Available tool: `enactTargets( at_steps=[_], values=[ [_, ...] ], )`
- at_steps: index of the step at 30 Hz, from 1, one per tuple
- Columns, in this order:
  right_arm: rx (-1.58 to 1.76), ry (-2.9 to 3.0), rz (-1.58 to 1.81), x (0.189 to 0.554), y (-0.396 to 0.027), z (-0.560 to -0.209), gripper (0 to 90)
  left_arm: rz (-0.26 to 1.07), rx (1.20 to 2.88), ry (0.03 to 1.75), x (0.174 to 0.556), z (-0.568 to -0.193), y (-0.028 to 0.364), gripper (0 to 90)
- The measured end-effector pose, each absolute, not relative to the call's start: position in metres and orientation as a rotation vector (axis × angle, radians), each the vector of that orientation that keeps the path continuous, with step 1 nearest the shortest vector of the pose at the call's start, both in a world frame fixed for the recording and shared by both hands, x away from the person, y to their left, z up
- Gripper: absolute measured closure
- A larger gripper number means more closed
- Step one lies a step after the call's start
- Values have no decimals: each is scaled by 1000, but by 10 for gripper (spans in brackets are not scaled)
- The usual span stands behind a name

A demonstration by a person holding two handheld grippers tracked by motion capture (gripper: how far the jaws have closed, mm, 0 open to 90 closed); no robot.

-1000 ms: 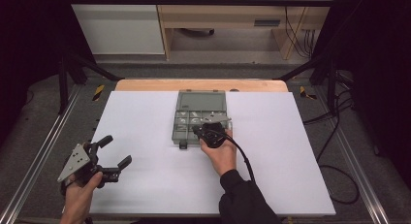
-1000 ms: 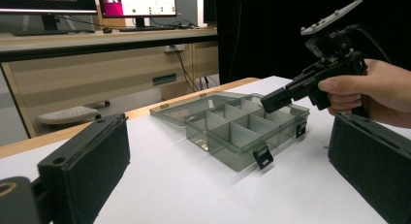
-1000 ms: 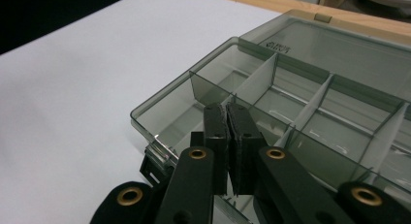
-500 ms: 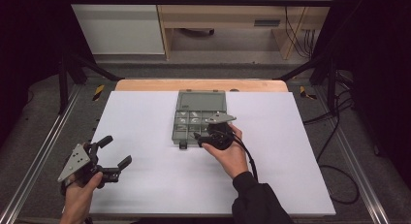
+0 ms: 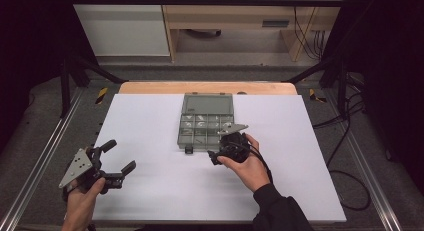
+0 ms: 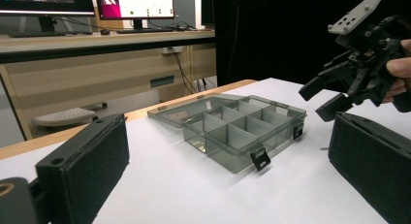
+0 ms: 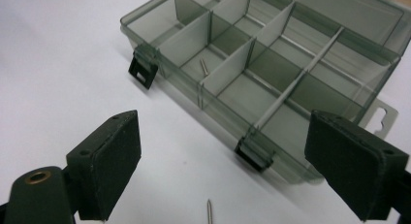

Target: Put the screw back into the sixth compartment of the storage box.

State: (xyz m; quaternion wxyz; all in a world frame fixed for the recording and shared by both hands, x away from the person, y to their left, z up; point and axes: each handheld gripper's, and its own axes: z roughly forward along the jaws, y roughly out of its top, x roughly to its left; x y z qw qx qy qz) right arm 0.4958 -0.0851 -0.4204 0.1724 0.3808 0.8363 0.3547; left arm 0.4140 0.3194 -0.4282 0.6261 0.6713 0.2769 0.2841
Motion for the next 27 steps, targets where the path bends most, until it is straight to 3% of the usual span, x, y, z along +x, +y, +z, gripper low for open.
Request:
enactTargets(
  at_steps=[19,23,27],
  values=[
    [1108,2605,722,492,-94,-435,136,650,1547,631,414,-428,319,10],
    [1119,2643,642,495,-92,-441,203,650,1546,631,414,-428,319,10],
    [1128,2676,607,499,-90,-444,332,650,1551,629,414,-429,319,10]
  ],
)
